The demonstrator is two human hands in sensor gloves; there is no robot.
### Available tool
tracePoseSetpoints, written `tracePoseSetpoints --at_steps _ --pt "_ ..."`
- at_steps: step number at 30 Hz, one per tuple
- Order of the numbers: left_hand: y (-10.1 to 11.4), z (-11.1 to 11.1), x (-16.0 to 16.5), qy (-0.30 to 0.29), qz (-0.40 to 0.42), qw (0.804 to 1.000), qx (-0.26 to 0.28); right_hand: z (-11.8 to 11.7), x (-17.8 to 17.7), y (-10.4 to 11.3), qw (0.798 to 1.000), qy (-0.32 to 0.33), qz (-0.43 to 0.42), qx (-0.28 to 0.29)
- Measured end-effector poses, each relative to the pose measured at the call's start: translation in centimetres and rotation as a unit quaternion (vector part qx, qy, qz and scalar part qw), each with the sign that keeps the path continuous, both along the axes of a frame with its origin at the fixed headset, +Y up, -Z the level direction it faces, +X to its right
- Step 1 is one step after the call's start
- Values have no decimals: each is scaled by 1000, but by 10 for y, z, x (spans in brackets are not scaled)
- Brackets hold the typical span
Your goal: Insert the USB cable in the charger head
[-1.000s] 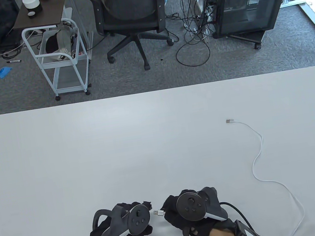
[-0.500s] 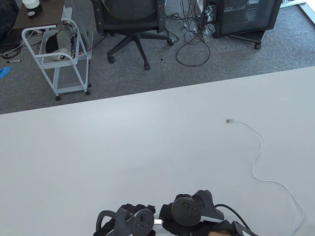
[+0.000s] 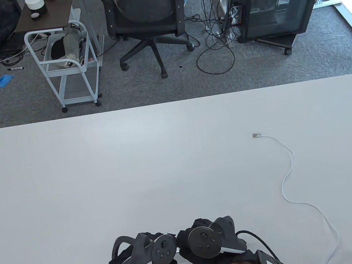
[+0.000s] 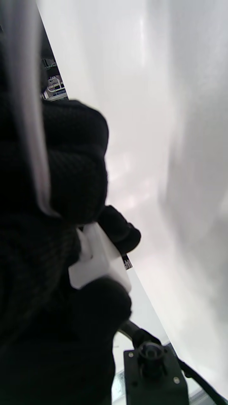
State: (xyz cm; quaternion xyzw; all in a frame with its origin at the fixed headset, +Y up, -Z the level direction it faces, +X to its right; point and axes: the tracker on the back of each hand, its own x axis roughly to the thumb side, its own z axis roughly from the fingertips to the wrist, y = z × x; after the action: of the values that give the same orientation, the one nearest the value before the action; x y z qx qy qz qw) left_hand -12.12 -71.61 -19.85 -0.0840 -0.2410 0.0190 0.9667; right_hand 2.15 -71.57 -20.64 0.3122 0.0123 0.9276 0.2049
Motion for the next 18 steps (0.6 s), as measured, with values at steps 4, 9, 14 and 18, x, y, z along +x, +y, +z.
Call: tracePoseSetpoints --at_steps 4,9,14,18 --pt "0 -3 3 17 -23 1000 4 -1 2 0 1000 -11 16 16" --pt "-6 -5 5 24 -48 999 -5 -1 -1 -2 999 -18 39 17" --pt "-4 -8 -1 34 -34 999 -16 0 -5 2 998 -33 39 30" --pt "-3 -9 -5 45 -40 998 -10 0 -4 4 998 -36 39 29"
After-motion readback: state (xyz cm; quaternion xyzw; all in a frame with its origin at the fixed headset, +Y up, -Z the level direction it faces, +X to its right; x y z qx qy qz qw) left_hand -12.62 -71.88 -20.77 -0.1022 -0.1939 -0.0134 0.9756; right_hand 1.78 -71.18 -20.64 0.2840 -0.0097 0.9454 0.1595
